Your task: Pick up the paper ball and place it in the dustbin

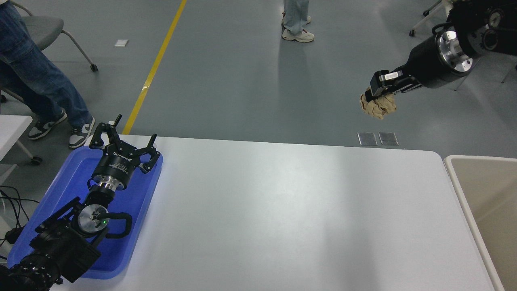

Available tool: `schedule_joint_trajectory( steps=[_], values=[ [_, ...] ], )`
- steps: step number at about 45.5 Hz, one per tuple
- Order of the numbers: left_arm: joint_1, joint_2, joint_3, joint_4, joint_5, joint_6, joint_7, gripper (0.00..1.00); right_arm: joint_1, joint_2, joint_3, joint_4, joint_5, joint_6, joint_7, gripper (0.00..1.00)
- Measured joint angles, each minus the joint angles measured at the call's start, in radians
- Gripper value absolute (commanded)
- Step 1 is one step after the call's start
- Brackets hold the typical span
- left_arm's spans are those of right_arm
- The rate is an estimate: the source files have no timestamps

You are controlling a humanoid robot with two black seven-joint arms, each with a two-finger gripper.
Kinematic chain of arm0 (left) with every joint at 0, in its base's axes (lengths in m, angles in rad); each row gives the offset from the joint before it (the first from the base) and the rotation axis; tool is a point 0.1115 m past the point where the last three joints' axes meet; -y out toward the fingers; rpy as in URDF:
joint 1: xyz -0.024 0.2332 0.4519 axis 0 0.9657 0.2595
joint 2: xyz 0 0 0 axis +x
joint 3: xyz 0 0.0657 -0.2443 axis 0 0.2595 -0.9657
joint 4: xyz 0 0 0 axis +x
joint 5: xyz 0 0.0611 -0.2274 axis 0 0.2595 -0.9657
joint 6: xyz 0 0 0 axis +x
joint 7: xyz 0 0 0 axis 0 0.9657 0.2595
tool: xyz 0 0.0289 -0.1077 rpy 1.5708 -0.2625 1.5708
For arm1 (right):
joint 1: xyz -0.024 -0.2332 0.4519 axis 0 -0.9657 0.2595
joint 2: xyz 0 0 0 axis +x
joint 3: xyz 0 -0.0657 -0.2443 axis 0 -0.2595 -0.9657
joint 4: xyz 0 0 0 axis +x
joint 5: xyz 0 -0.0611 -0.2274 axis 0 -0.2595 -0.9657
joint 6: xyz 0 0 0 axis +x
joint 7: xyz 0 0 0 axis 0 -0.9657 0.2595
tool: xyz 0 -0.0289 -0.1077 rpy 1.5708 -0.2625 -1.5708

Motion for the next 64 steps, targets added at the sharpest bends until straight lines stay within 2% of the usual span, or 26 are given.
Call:
schedule_joint_trajectory(
  steps=[20,30,50,56,64],
  values=[
    [0.000,0.000,0.000,0.000,0.000,0.000,0.000,1.00,-0.377,-0.177,0.007,-0.357,0.018,-0.077,-0.003,0.00],
    [0.000,0.000,0.000,0.000,0.000,0.000,0.000,1.00,-0.603,-0.237,0.015,-0.529,0.089,-0.154,-0.005,0.00],
    [0.000,0.000,0.000,0.000,0.000,0.000,0.000,1.00,-1.003,-0.267,0.024,-0.761,0.308,-0.321,-0.017,0.00],
    [0.000,0.000,0.000,0.000,0.000,0.000,0.000,1.00,-1.121,-0.259,0.049,-0.793,0.361,-0.380,-0.044,0.00],
    [0.000,0.000,-0.001,0.000,0.000,0.000,0.000,1.00,-1.288,-0.239,0.137,-0.843,0.401,-0.437,-0.079,0.07]
  ],
)
